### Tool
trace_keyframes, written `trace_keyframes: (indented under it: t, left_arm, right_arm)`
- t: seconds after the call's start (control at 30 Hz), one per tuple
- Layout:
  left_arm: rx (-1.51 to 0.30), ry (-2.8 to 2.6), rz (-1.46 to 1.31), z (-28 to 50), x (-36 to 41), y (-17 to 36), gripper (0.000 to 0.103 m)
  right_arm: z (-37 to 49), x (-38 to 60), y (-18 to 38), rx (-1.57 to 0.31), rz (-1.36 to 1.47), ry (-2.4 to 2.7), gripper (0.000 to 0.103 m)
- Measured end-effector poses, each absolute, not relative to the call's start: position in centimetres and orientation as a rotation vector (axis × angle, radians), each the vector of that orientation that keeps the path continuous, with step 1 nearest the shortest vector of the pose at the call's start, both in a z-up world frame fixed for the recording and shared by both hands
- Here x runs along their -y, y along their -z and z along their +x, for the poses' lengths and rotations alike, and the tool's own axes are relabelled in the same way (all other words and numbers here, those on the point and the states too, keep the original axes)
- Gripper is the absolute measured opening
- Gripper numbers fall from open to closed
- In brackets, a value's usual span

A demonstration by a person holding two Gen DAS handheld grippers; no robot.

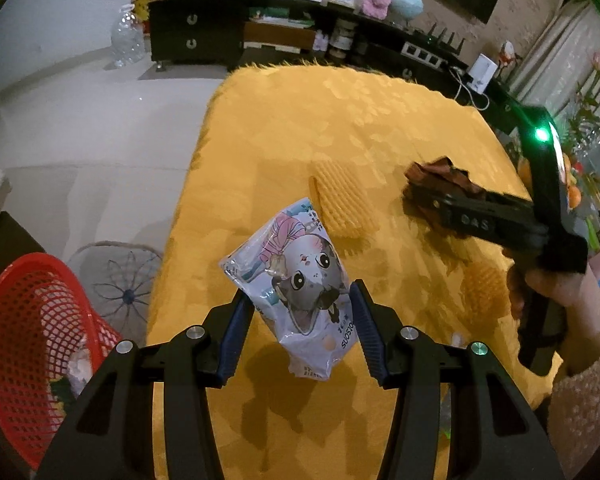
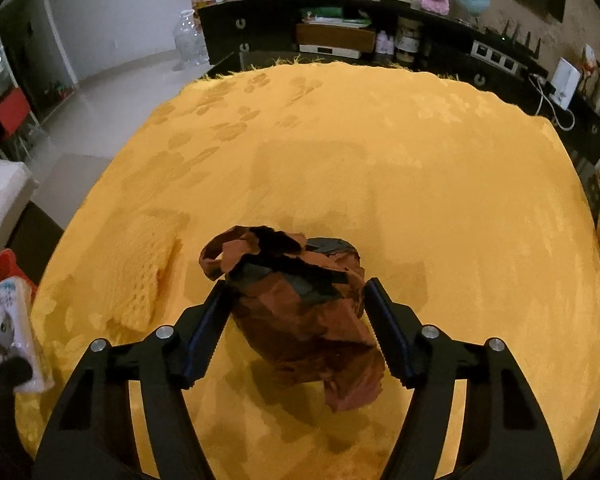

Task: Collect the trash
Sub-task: 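Grasp the printed snack bag with the left gripper while the right gripper grasps the brown cloth bag, then carry the snack bag and brown bag to the red basket with both grippers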

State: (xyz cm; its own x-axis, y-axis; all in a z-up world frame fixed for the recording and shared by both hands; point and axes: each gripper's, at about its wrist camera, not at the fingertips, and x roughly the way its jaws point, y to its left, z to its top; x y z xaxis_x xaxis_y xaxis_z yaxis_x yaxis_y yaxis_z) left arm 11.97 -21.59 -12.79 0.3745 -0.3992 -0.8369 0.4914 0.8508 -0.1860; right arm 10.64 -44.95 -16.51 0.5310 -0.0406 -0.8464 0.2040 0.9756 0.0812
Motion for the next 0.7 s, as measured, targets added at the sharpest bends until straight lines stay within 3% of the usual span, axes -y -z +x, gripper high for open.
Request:
trace_keyframes:
  t: [0.7]
  left_arm:
    - [-0.89, 0.519, 0.096, 8.1, 15.6, 6.5, 0.048]
  right_arm:
    - [0.0, 40.8, 8.0, -0.866, 0.242, 0.185, 0.066]
